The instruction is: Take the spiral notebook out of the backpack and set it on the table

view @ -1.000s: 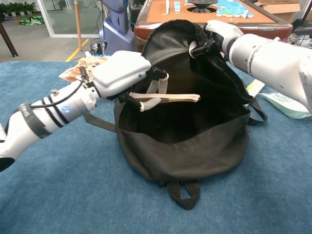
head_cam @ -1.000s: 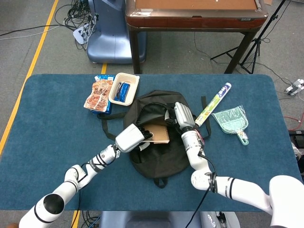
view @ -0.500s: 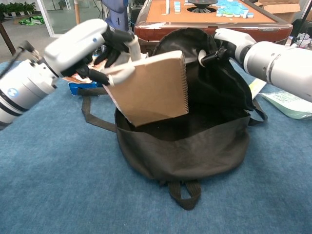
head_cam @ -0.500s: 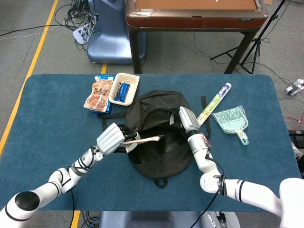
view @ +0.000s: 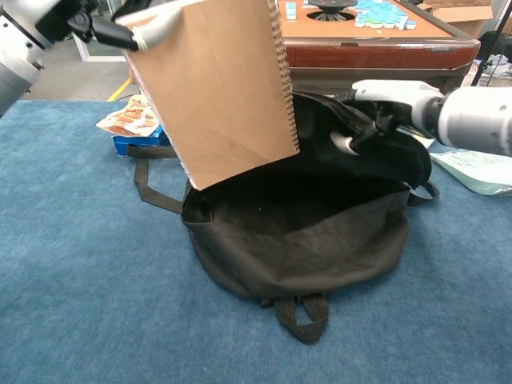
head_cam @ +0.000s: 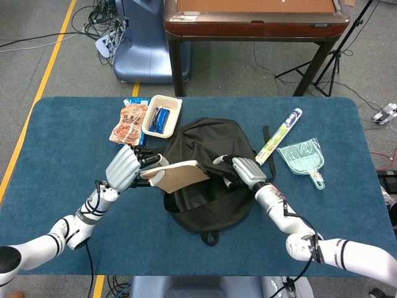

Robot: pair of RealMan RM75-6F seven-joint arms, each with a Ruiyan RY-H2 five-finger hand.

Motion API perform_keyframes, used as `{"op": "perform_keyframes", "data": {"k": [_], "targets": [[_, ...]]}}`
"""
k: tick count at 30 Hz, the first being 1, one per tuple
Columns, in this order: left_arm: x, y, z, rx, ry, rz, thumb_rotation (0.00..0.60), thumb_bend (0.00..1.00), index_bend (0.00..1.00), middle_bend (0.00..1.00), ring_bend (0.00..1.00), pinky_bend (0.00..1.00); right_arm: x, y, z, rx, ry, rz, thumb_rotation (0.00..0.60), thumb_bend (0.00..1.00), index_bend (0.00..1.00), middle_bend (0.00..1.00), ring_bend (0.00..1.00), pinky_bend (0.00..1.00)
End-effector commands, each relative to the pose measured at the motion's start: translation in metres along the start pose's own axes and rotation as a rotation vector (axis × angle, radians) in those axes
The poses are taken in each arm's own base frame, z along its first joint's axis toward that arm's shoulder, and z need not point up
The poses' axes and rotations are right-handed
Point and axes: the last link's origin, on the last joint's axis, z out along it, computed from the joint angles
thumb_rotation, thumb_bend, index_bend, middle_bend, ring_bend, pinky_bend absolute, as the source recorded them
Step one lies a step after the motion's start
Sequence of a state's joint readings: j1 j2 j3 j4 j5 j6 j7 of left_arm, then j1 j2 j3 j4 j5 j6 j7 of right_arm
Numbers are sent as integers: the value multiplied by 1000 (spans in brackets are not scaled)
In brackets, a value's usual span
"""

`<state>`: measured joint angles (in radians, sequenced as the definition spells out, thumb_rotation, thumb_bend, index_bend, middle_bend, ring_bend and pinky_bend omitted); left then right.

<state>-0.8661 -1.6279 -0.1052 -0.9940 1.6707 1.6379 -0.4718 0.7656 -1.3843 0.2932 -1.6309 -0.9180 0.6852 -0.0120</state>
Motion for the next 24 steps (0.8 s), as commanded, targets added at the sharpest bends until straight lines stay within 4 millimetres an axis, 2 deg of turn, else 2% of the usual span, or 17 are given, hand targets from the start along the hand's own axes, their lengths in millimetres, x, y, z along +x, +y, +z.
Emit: {"op": "perform_keyframes", "data": {"k": [1, 5, 8, 16, 24], "targets": [[11, -2, 3, 7, 17, 10, 600, 420, 727, 787, 759, 839, -2, 5, -18, 14, -104, -96, 600, 356, 0, 21, 0, 72], [25, -4, 4, 16, 34, 23, 600, 420, 727, 787, 759, 839, -7, 9, -32, 32, -138, -137, 600, 228, 0, 0, 0, 57], [35, -6, 6, 23, 41, 38, 600, 420, 727, 788, 759, 839, -12, 12, -44, 48, -157, -164, 600, 187, 0, 0, 0, 56], [48, -13, 10, 54, 32, 65, 600, 420, 727, 788, 759, 839, -34, 24, -81, 74, -252, -222, 600, 181, 0, 0, 0, 56], [50, -13, 26, 64, 25, 84, 600, 420, 727, 788, 759, 839, -22, 22, -114, 109, -201, -234, 600, 181, 0, 0, 0, 56]]}}
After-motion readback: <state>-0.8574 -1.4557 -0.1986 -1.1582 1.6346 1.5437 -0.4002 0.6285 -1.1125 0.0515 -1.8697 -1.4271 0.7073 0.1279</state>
